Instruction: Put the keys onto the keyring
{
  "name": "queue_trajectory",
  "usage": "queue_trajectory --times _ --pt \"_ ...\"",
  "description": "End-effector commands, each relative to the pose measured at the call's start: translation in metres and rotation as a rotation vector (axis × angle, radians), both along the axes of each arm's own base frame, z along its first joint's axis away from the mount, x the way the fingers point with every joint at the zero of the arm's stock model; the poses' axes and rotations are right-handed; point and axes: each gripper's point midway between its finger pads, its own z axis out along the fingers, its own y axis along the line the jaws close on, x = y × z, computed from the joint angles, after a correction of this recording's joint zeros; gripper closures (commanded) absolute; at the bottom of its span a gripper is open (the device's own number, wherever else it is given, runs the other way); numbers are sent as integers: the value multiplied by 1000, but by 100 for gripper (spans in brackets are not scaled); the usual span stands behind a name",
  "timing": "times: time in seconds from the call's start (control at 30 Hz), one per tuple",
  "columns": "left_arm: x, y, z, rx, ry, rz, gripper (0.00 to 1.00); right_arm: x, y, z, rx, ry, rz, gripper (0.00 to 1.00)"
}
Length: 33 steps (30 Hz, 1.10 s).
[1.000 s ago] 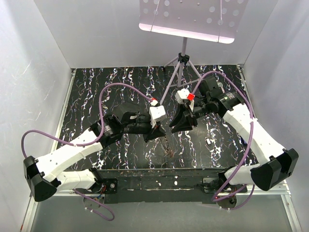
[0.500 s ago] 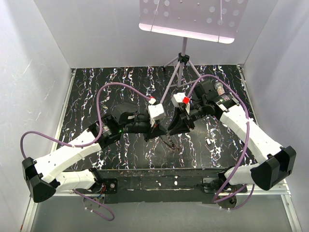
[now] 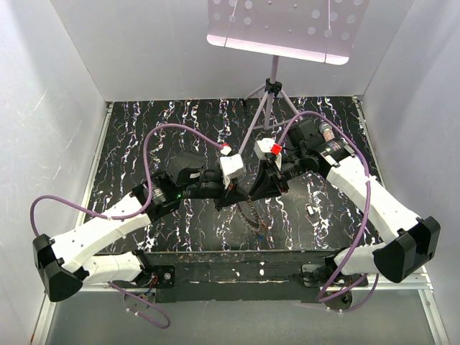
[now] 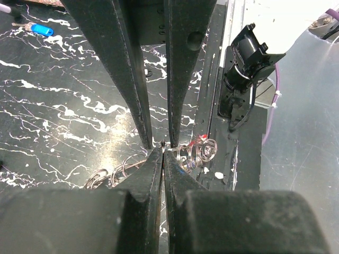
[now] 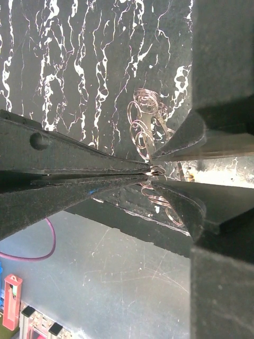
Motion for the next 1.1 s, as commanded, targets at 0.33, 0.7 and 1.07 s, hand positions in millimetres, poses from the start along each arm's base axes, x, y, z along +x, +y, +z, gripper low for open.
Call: queue_trajectory --times 0.33,0.7,1.07 --pt "-1 4 23 -94 -48 25 100 -6 4 -1 14 6 27 84" --pt "2 6 22 -104 -59 49 100 -12 4 5 33 18 49 97" --pt "-4 11 11 -121 -88 28 100 -8 1 4 -38 -7 45 58"
